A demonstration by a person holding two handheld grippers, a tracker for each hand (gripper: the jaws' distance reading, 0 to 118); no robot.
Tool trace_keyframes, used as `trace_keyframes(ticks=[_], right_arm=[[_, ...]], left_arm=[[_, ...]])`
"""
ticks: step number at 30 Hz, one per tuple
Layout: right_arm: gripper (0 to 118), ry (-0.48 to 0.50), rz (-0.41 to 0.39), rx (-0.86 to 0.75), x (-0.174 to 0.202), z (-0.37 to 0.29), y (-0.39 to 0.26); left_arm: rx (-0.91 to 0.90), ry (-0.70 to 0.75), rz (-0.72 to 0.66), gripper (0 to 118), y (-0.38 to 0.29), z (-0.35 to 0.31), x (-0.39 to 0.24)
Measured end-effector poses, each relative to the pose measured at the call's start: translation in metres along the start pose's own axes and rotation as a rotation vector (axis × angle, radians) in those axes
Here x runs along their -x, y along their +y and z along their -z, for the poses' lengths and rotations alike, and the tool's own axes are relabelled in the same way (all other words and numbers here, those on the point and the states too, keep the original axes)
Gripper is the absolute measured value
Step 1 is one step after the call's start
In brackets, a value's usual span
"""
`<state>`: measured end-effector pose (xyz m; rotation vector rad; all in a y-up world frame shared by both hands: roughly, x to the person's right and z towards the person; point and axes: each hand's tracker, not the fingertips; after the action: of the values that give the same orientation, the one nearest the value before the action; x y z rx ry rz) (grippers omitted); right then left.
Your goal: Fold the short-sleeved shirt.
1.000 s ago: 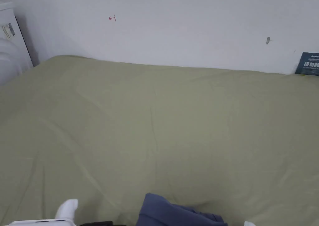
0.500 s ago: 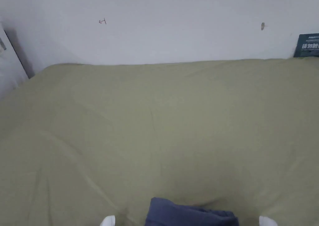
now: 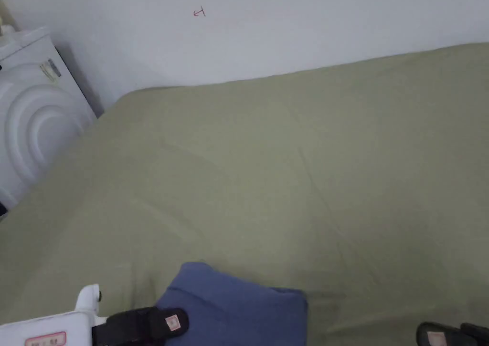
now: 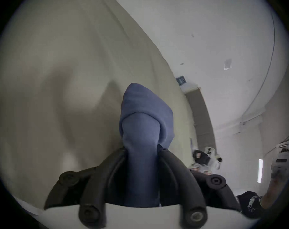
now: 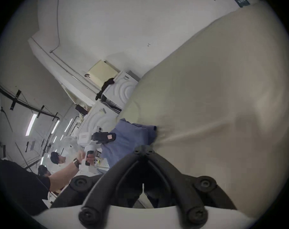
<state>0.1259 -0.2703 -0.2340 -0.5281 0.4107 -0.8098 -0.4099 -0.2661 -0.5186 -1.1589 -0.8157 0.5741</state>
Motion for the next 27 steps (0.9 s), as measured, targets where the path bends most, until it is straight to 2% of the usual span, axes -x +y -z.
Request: trace_keyframes(ticks=[2,4,6,8,9,10,11,12,16,19,23,24,25,27], right_arm=[[1,-0.014,-0.035,0.052,0.014,0.016,0.002],[1,-0.048,-0.108,0.112,0.026,0.031,-0.002],[1,-0.020,-0.111,0.163,0.035,0.045,-0.009],[1,0.018,-0.094,0.197,0.043,0.055,-0.018],[1,0.028,-0.097,0.203,0.046,0.058,-0.021],[1,0.033,-0.102,0.208,0.049,0.060,-0.023],[1,0.041,-0.093,0.215,0.053,0.062,-0.023],[1,0.055,-0.084,0.222,0.055,0.062,-0.022],[1,0.047,-0.095,0.181,0.068,0.037,-0.005],[1,-0.091,-0.185,0.091,0.082,-0.008,0.020],[1,-0.390,-0.407,-0.052,0.103,-0.075,0.057],[1,-0.471,-0.451,-0.080,0.107,-0.089,0.065],[1,-0.526,-0.478,-0.118,0.110,-0.102,0.070],[1,-0.666,-0.548,-0.182,0.121,-0.125,0.080]], left_arm=[[0.000,0.022,-0.010,24,0.028,-0.030,0.032],[0.054,0.128,-0.029,24,0.049,-0.047,0.052],[0.066,0.253,-0.080,24,0.066,-0.061,0.085],[0.070,0.254,-0.104,24,0.073,-0.070,0.110],[0.073,0.200,-0.131,27,0.073,-0.075,0.113],[0.062,0.153,-0.113,36,0.070,-0.079,0.108],[0.031,0.228,-0.036,40,0.072,-0.087,0.099],[0.010,0.303,0.006,40,0.073,-0.098,0.092],[-0.215,0.377,-0.018,40,0.066,-0.151,0.033],[-0.386,0.387,0.148,40,0.037,-0.164,-0.056],[-0.472,0.521,0.432,37,-0.019,-0.117,-0.186],[-0.476,0.551,0.462,31,-0.031,-0.101,-0.206],[-0.465,0.597,0.485,18,-0.045,-0.081,-0.227],[-0.439,0.630,0.414,2,-0.076,-0.040,-0.267]])
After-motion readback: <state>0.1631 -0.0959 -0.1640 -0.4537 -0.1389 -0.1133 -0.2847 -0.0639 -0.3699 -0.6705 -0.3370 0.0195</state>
